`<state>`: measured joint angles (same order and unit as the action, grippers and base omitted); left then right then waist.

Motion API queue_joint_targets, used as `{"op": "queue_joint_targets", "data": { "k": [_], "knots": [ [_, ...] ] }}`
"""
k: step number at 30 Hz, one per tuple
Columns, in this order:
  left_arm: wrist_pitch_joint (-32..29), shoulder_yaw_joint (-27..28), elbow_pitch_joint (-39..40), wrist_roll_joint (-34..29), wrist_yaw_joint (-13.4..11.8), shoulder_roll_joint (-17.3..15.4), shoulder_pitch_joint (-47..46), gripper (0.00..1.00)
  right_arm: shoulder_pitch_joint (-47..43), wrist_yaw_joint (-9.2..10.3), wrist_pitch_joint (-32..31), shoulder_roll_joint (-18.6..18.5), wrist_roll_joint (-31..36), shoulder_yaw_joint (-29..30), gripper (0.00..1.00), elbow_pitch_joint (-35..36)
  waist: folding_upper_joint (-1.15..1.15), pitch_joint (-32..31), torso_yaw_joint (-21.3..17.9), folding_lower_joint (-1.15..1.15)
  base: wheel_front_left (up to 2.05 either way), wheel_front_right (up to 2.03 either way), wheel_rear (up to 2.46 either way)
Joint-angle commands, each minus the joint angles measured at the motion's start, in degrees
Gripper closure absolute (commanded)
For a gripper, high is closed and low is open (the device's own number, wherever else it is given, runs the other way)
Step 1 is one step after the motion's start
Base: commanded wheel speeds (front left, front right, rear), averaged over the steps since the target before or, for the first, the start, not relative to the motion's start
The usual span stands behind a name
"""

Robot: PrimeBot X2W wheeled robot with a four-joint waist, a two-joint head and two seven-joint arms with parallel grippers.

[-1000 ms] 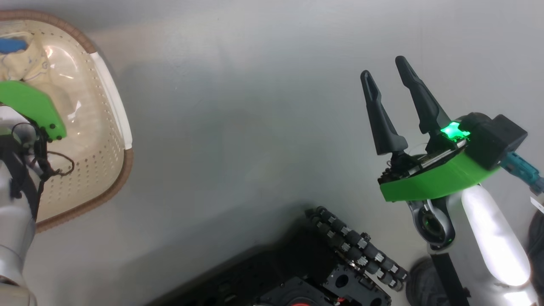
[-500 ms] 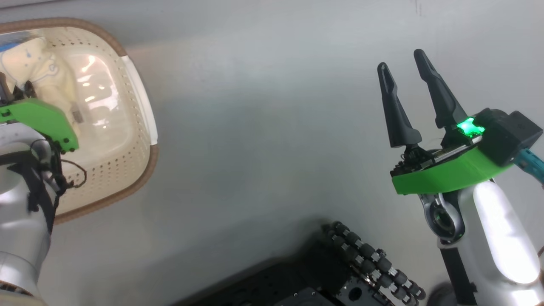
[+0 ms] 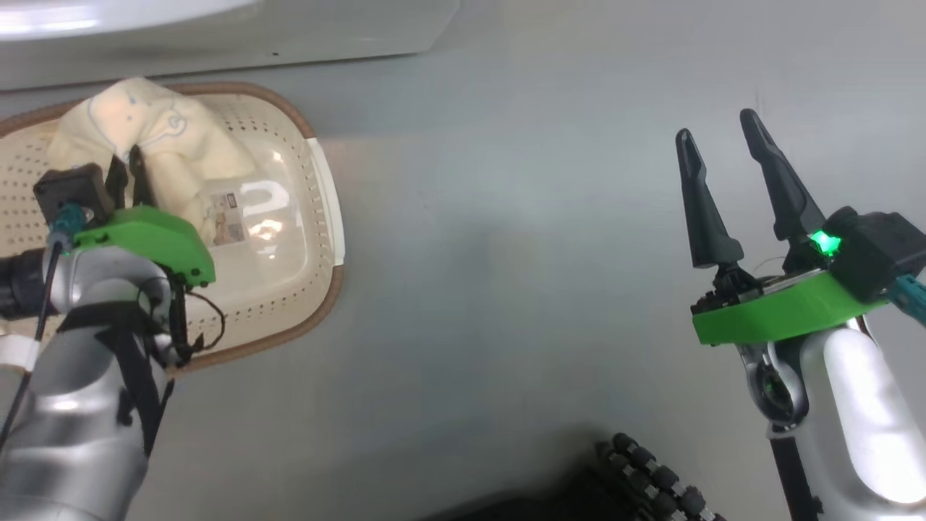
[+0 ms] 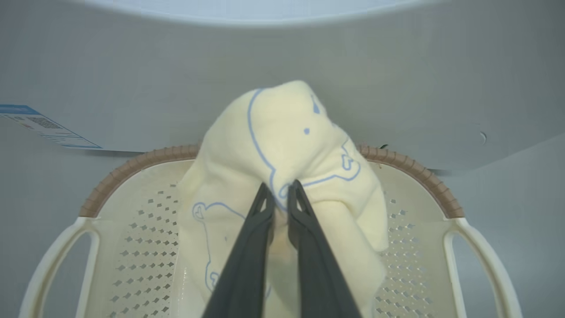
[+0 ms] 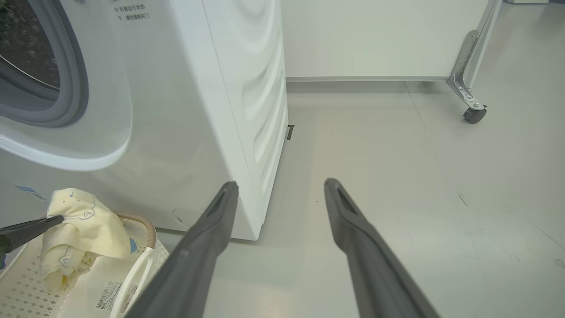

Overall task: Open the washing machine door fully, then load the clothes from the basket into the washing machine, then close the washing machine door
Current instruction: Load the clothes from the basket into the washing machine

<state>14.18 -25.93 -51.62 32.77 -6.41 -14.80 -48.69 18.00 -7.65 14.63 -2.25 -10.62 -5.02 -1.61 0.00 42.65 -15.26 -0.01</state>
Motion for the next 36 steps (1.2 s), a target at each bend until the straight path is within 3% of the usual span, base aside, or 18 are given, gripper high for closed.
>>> {"op": "queue_joint_targets", "data": {
  "k": [1, 18, 25, 36],
  "knots": [
    [0.8, 2.4, 3.9, -1.2, -0.9, -1.5, 2.9, 1.00, -2.3, 0.16, 0.4, -0.6, 0.7, -0.2, 0.00, 1.1, 0.00, -3.4, 2.3, 0.01, 0.00, 0.00, 0.00],
    [0.8, 9.3, 31.0, -9.5, -5.0, 0.0, 22.4, 1.00, -8.1, 0.16, -1.1, -0.6, 4.7, 2.4, 0.00, -0.2, 0.00, -18.9, 8.2, 0.01, 0.00, 0.00, 0.00],
    [0.2, 9.2, 38.4, -10.8, -6.6, -1.2, 29.5, 1.00, -11.4, 0.16, -2.5, -0.6, 5.7, 2.3, 0.00, -0.5, 0.00, -26.5, 9.6, 0.01, 0.00, 0.00, 0.00],
    [-5.5, 7.7, 49.7, -11.7, -9.5, -4.4, 39.2, 1.00, -16.7, 0.16, -4.8, -0.6, 6.2, 1.4, 0.00, 0.2, 0.00, -35.8, 9.7, 0.01, 0.00, 0.00, 0.00]
  ]
}}
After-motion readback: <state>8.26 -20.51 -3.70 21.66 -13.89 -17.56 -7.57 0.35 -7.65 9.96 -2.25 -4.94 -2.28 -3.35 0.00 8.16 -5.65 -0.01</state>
